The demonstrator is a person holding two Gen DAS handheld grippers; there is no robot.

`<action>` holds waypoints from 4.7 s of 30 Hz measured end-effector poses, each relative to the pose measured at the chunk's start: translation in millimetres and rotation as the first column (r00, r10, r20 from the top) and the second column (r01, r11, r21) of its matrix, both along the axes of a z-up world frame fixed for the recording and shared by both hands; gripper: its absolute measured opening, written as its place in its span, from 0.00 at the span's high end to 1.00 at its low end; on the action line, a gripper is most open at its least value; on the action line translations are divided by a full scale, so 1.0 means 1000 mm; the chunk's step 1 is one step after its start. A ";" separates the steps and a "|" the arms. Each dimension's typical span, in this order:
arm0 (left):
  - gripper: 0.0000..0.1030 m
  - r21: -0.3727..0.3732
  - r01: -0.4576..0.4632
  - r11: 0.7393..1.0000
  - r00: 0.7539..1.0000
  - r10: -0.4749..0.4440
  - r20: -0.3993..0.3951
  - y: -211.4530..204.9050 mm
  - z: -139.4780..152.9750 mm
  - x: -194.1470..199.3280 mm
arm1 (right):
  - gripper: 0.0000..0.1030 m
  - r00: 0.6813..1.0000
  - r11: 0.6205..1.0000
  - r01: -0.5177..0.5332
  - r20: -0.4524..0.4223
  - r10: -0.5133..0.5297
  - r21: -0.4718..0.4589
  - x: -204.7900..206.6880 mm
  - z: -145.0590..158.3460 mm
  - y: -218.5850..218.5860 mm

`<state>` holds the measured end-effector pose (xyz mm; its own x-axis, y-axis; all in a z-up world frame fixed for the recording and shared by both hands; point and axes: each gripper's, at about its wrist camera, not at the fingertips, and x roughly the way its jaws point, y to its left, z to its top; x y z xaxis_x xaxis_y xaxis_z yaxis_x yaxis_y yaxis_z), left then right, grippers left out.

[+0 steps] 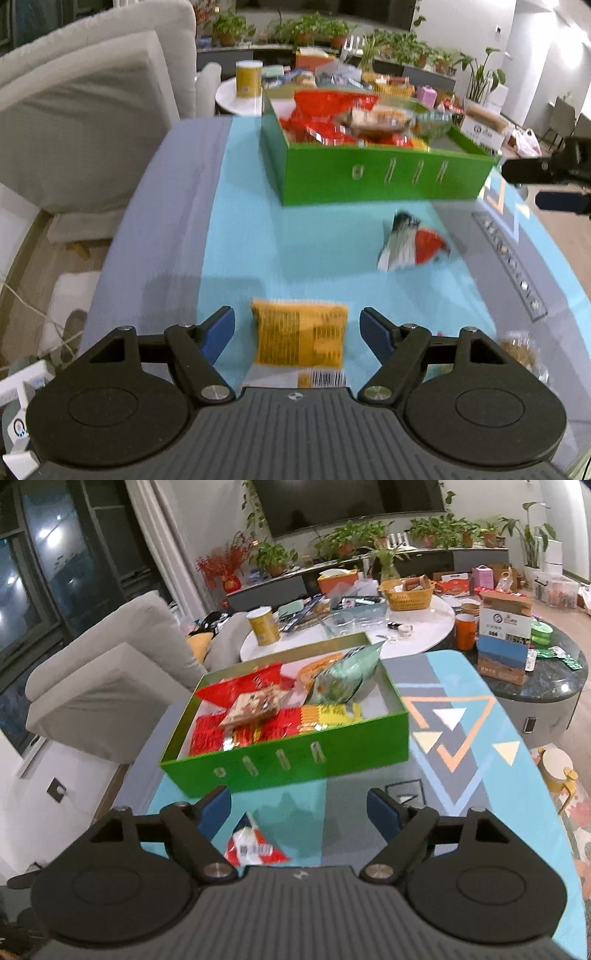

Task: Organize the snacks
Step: 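Withdraw both tools from the box toward the remaining snacks on the mat, then grasp the yellow barcode snack bag with the left tool, then close the right tool on the red-and-white triangular packet while the left tool holds the yellow bag, then carry both packets over the green box and open both tools to drop them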

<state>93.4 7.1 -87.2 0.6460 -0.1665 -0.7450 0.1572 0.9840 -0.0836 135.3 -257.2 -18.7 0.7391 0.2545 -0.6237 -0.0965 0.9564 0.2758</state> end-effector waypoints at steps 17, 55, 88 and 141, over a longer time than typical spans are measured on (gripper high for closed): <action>0.38 0.058 0.015 0.998 1.000 -0.016 0.014 -0.013 -0.021 0.001 | 0.49 0.991 0.992 -0.117 -0.067 0.113 -0.048 -0.003 -0.036 0.036; 0.51 -0.006 -0.013 1.000 0.994 0.014 0.107 -0.008 0.011 -0.003 | 0.56 0.988 0.986 -0.138 -0.079 0.131 -0.090 0.012 -0.056 0.053; 0.51 -0.005 0.014 1.000 0.992 -0.013 0.126 -0.033 0.028 -0.001 | 0.43 0.994 0.990 -0.106 0.000 0.106 -0.091 -0.028 -0.048 0.028; 0.51 -0.035 0.099 0.994 0.966 -0.088 0.242 -0.070 0.078 0.060 | 0.54 0.991 0.991 -0.077 0.098 0.088 -0.106 0.021 0.018 0.000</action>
<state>153.1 -63.3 -9.3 0.7849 -0.2655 -0.5598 0.2694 0.9599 -0.0774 155.9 -257.5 -0.3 0.7796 0.2562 -0.5715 -0.1991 0.9665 0.1618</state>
